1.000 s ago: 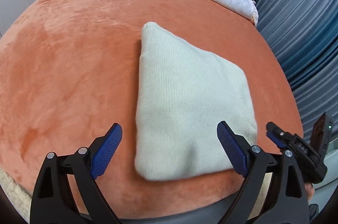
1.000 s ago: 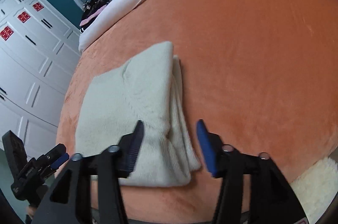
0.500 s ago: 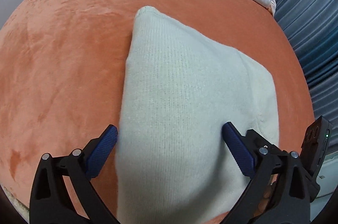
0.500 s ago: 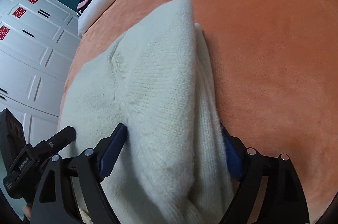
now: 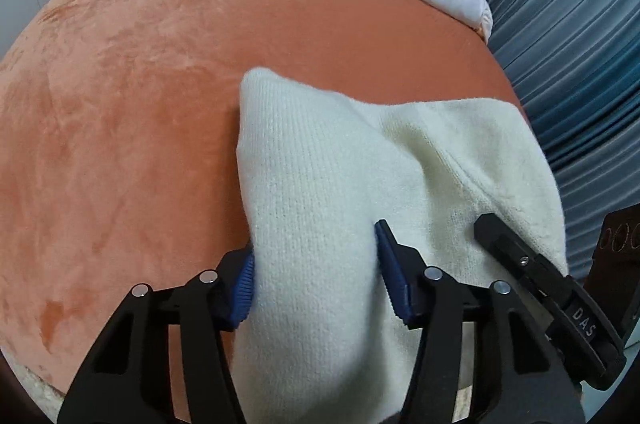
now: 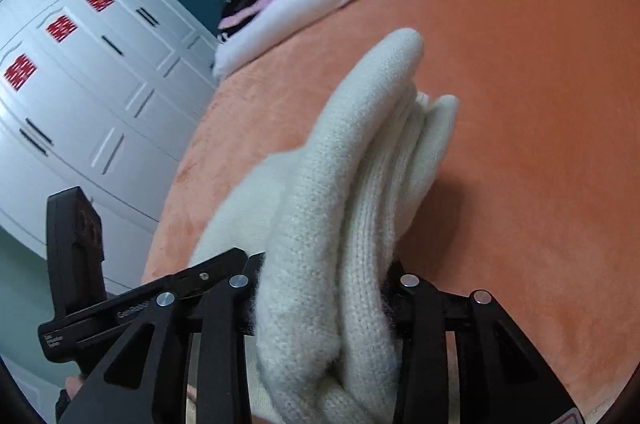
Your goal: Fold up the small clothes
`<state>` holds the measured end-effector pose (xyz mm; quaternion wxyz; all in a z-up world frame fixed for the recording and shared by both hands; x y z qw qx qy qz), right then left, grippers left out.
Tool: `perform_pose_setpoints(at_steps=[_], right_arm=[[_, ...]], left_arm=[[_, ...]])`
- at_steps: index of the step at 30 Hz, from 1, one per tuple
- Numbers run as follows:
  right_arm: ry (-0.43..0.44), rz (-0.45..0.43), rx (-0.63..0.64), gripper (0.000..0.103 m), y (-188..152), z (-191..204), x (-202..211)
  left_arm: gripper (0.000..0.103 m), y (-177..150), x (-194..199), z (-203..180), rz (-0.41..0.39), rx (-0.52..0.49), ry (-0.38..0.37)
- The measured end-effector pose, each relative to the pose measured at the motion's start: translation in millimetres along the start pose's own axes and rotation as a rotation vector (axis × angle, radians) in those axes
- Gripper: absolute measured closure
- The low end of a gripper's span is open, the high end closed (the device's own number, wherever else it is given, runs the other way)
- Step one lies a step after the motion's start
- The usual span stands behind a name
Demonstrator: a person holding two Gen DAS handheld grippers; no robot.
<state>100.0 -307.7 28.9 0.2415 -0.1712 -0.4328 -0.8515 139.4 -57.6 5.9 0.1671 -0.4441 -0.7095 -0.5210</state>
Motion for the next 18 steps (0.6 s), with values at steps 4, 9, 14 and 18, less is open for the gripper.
perform_pose_setpoints(at_steps=[4,9,14,18], right_arm=[[0.083,-0.055,-0.005,0.067,23,40,27],[0.024,0.029,-0.015,0.052,-14,15,-24],[-0.156,0.076,-0.083,0.058,-52,-25,-18],[-0.101,0.023,0.025,0.078,-50,3,19]], left_arm=[[0.05,29,51,5,-0.089,-0.02,-0.041],[0.044,19,24,46,-0.107,-0.099,0.128],[0.044,-25,23,87,-0.029,-0.019,0.19],[0.036,-44,32,77,-0.055,-0.105,0.221]])
Point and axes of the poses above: each gripper's, at about its wrist camera, not at the fingertips, and x roughly against the way its jaws point, z to its left, y to its top, the point moved 4 cm from there along -x, roughly the way its jaws point, and after that the axes turned 13 degrees about -z, right-handed, at the moved point
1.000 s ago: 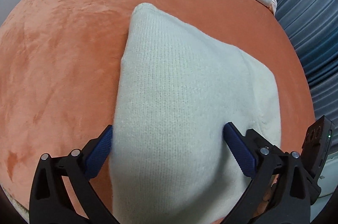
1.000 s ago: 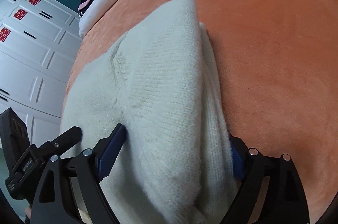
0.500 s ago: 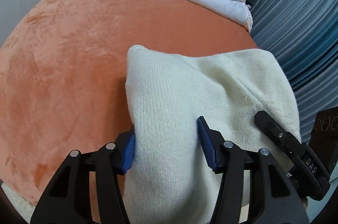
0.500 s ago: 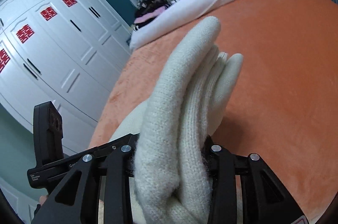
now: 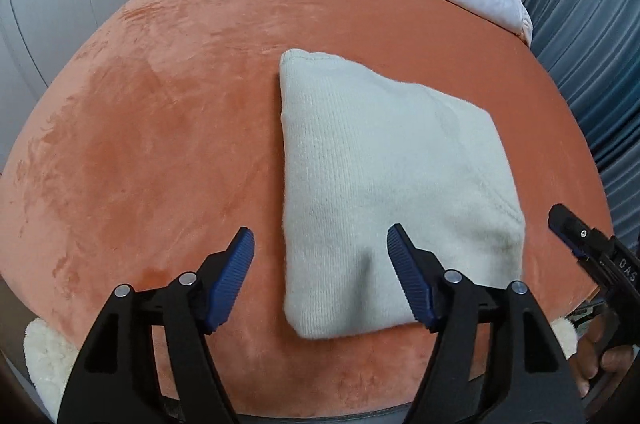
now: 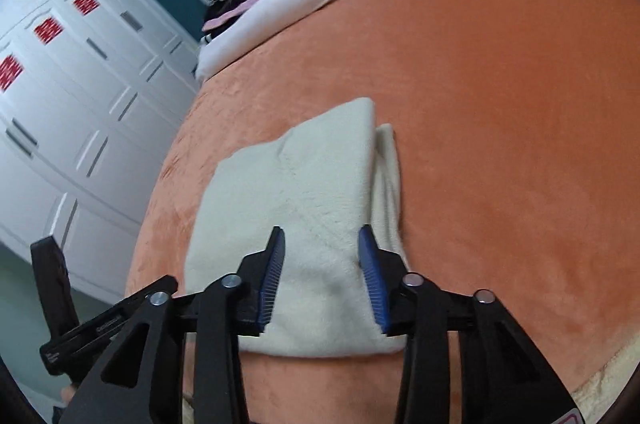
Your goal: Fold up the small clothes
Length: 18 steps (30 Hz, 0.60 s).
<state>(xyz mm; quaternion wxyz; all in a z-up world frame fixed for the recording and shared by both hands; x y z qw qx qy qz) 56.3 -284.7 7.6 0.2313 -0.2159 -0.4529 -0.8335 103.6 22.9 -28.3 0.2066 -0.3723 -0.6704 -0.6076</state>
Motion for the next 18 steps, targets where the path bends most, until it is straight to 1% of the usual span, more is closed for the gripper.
perform_pose_setpoints(at_steps=[2,3,4,5,6,7,10,11,13,14,15,16,18], right_arm=[[-0.032,0.055,0.156,0.09,-12,11,-14],[-0.076,0.108,0.233,0.095,-25,9,-32],[-0.135,0.165,0.279,0.103,-37,1,-52],[-0.164,0.216,0.28,0.103,-44,-10,-67],[-0.169,0.217,0.257,0.103,-45,-12,-67],[-0.165,0.195,0.239,0.103,-40,-6,-57],[-0.149,0.136,0.242,0.103,-30,9,-31],[-0.163,0.15,0.247,0.103,-36,6,-33],[-0.221,0.222,0.267,0.103,-55,-12,-51],[-0.217,0.218,0.25,0.103,-59,-15,-51],[-0.215,0.197,0.229,0.103,-56,-13,-44],[-0.214,0.188,0.219,0.103,-51,-6,-38],[-0.208,0.142,0.214,0.097,-47,-1,-15]], left_arm=[[0.036,-11,-12,-8,0.042,-0.048,0.022],[0.036,-17,-17,-10,0.063,-0.056,0.034],[0.034,-21,-23,-7,0.075,-0.05,0.039],[0.034,-26,-26,-5,0.086,-0.037,0.042],[0.034,-30,-27,-3,0.095,-0.023,0.041],[0.034,-30,-25,0,0.09,-0.01,0.038],[0.034,-34,-20,-2,0.08,-0.043,0.044],[0.034,-37,-21,-3,0.075,-0.054,0.051],[0.033,-39,-22,-6,0.074,-0.061,0.062],[0.033,-40,-21,-8,0.081,-0.06,0.065],[0.035,-39,-17,-11,0.074,-0.063,0.066],[0.034,-38,-12,-13,0.06,-0.076,0.073],[0.031,-38,-2,-18,0.03,-0.109,0.092]])
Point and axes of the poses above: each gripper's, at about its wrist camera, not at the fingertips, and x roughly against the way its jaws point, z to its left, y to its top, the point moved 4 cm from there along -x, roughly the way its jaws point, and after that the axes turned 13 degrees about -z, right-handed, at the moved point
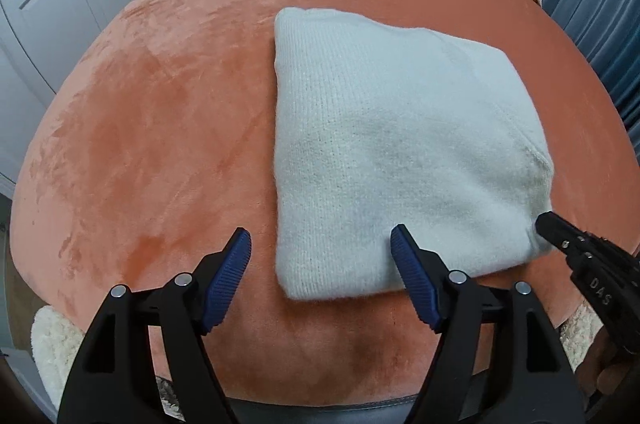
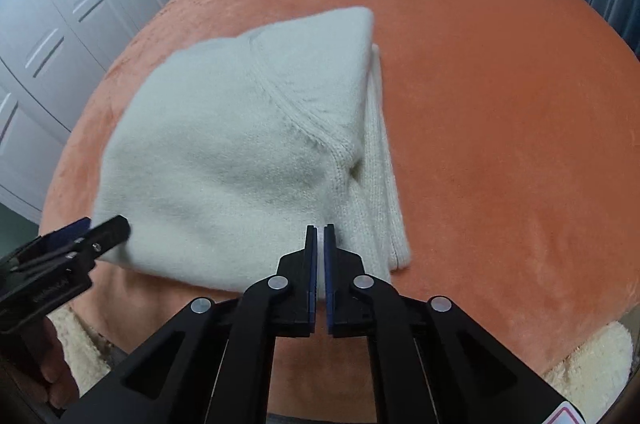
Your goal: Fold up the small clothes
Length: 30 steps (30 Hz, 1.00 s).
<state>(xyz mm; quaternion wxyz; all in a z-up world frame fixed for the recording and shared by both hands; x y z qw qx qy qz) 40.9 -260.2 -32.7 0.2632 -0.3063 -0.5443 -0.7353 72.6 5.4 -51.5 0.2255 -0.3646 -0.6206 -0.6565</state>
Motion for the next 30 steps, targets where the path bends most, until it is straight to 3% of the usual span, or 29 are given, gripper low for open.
perform_pose_setpoints(at_steps=[6,25,30], right_arm=[[-0.04,-0.054,-0.027,0.093,-12,0,37],[-0.132,-0.153,0.012,0.081,-68,9,68],[-0.147,-0.164,0.019,0.074,-86,9,65]], left_arm=[[0.027,-6,24,-14,-0.052,-0.042,0.012],[0.026,-45,65,-26,-0.19,-0.076,0.09],[0.018,-57,65,-23,-0.219,-0.072,0.106]])
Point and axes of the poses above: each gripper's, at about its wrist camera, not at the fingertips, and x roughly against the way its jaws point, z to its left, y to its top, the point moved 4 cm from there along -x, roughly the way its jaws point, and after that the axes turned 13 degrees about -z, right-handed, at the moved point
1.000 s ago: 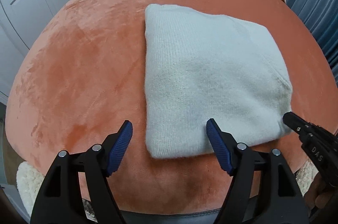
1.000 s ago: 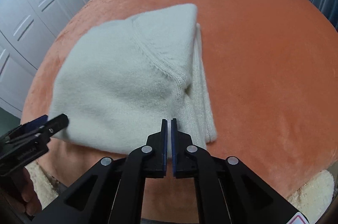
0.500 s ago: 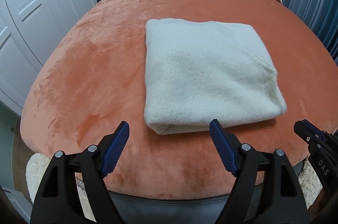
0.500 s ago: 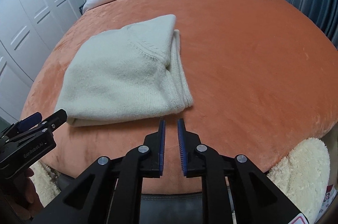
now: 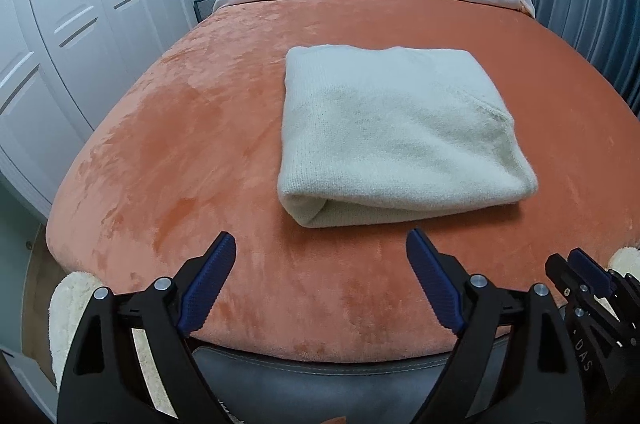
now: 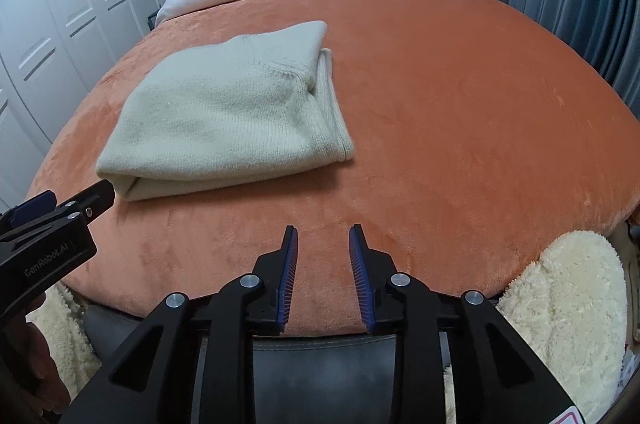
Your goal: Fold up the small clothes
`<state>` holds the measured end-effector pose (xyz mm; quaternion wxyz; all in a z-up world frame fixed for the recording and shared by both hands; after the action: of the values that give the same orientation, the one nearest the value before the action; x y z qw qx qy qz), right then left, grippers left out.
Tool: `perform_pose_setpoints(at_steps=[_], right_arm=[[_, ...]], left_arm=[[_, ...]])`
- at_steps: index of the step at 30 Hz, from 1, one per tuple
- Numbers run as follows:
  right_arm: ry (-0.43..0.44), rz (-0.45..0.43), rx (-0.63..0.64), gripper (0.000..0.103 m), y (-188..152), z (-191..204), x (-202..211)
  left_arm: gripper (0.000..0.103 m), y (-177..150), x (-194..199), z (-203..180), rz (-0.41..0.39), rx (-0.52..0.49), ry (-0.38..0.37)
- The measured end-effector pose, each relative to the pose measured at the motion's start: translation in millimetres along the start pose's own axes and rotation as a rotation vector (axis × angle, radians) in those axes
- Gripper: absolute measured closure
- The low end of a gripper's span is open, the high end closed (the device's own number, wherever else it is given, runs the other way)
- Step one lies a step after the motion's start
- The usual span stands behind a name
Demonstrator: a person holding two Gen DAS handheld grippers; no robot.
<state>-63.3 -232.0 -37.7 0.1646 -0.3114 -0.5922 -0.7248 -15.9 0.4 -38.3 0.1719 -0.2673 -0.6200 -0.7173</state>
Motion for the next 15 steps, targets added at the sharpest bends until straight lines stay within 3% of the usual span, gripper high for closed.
perform_pose_setpoints(at_steps=[10,15], right_arm=[[0.022,-0.034,0.054,0.072,-12,13,-7],[0.035,-0.029,0.046,0.066,-17,18,-15]], left_arm=[[0.017,-28,-8,5,0.008,-0.006,0.021],[0.013,-36,-13,9,-0.006,-0.004,0.04]])
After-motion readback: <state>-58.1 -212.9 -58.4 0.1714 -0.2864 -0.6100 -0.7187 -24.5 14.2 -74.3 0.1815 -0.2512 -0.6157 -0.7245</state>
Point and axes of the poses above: each gripper's, at about its wrist camera, not at the fingertips, and x roughly against the way its jaws point, z to its left, y to its top, the point moved 4 cm from there along -x, roughly the way its jaws point, and after that the axes turned 13 degrees about -z, right-handed, at the moved point
